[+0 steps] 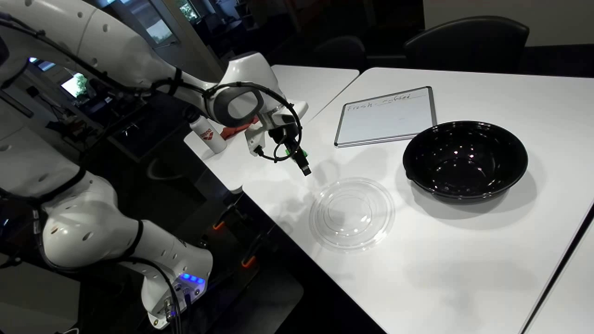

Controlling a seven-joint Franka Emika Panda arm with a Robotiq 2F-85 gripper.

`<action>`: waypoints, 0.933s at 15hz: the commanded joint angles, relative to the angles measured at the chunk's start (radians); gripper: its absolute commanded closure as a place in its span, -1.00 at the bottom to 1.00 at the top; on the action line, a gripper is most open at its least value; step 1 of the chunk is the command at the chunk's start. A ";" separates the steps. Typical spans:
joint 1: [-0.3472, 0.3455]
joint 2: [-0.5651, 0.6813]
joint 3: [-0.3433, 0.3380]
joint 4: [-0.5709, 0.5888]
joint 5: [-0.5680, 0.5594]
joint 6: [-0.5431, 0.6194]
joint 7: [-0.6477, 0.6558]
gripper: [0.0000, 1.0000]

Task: Place the clear lid on the bowl

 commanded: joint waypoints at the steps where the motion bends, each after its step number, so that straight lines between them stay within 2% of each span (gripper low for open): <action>1: 0.009 -0.001 -0.008 0.002 0.003 -0.002 -0.002 -1.00; 5: 0.012 -0.005 -0.004 0.004 0.003 -0.002 -0.002 -1.00; 6: 0.014 0.009 -0.014 -0.002 -0.030 0.059 0.029 -1.00; 8: 0.006 0.044 -0.014 -0.004 -0.025 0.139 -0.029 -1.00; 12: -0.009 0.139 0.006 -0.009 0.044 0.311 -0.140 -1.00; 14: -0.015 0.188 0.019 -0.002 0.082 0.359 -0.186 -1.00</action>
